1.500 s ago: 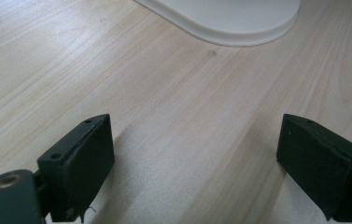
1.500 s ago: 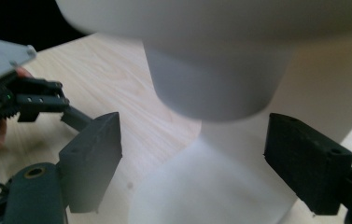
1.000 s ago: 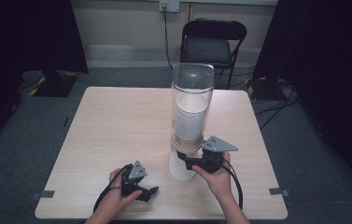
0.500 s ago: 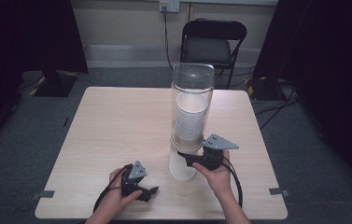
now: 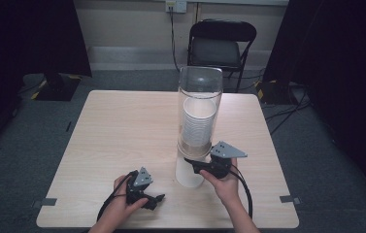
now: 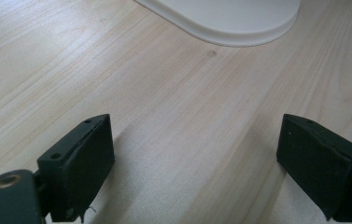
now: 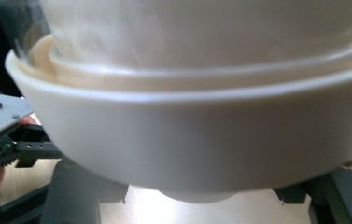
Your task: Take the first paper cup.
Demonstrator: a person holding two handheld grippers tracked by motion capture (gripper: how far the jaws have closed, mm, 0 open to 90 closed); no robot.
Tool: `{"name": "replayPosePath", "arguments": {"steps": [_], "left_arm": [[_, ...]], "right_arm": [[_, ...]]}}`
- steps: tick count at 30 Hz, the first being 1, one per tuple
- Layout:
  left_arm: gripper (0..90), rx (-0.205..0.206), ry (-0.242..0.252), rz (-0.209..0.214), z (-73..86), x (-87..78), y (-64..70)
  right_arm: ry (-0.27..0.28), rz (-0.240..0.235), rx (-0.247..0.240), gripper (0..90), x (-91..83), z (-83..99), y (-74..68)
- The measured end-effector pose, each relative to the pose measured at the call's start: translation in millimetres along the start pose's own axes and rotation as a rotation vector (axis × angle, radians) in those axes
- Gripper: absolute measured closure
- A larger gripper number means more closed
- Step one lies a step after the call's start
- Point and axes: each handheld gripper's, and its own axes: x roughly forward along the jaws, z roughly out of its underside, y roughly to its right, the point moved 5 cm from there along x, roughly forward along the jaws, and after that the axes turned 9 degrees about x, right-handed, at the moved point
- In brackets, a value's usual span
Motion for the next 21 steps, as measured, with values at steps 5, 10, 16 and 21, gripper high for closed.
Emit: {"name": "replayPosePath", "arguments": {"steps": [5,10,16,21], "left_arm": [[10.6,0.000,0.000,-0.001,0.0,0.0,0.0],[10.6,0.000,0.000,0.000,0.0,0.0,0.0],[10.6,0.000,0.000,-0.001,0.0,0.0,0.0],[10.6,0.000,0.001,-0.001,0.0,0.0,0.0]], "right_arm": [[0.000,0.031,-0.033,35.3,0.9,2.6,0.4],[0.030,0.025,-0.032,35.9,1.9,6.5,1.2],[0.017,0.047,-0.050,36.1,4.1,10.8,2.1],[0.031,0.046,-0.035,36.3,4.1,13.4,2.3]]}}
